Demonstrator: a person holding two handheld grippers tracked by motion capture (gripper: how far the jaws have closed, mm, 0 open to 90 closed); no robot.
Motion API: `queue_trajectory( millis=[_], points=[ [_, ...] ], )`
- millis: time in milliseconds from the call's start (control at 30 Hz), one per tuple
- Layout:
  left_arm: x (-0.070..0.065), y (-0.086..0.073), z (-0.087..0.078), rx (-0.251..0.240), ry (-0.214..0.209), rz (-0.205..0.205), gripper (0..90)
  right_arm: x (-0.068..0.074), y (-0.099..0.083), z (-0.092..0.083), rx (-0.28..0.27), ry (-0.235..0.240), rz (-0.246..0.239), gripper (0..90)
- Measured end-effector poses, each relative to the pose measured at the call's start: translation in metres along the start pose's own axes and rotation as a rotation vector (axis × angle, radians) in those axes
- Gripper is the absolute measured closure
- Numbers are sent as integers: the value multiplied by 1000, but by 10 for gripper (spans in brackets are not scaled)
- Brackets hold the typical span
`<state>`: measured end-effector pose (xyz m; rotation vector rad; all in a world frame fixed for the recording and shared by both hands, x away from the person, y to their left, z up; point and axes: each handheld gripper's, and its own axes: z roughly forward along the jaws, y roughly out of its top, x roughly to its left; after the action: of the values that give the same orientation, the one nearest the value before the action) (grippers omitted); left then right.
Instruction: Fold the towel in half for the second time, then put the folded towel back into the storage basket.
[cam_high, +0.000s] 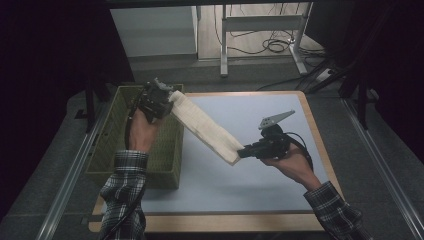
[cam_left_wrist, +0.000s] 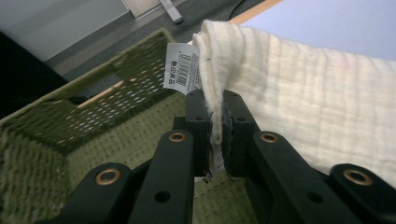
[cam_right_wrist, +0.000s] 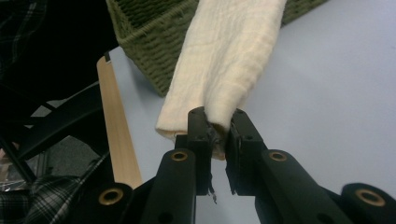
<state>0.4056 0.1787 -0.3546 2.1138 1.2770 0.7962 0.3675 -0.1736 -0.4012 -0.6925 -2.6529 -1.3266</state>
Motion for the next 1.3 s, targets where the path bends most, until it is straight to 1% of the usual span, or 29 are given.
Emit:
queue_trajectory(
  millis=[200, 367, 500, 633, 900, 1033, 1300],
  points=[
    [17, -7, -3, -3, 22, -14, 832, 9, 17, 20, 6, 26, -21, 809],
    [28, -13, -1, 8, 39, -15, 832, 17, 28, 36, 13, 45, -34, 809],
    [36, -17, 0, 15, 49, -23, 832, 22, 35, 47, 16, 55, -41, 809],
    [41, -19, 1, 22, 58, -24, 832, 26, 41, 56, 18, 64, -45, 809],
    [54, -24, 0, 22, 75, -34, 832, 32, 51, 72, 11, 89, -39, 809],
    [60, -27, 2, 26, 81, -38, 832, 36, 56, 80, 10, 91, -43, 808],
    [71, -31, 7, 36, 103, -27, 832, 47, 69, 99, -2, 102, -43, 808]
  ],
)
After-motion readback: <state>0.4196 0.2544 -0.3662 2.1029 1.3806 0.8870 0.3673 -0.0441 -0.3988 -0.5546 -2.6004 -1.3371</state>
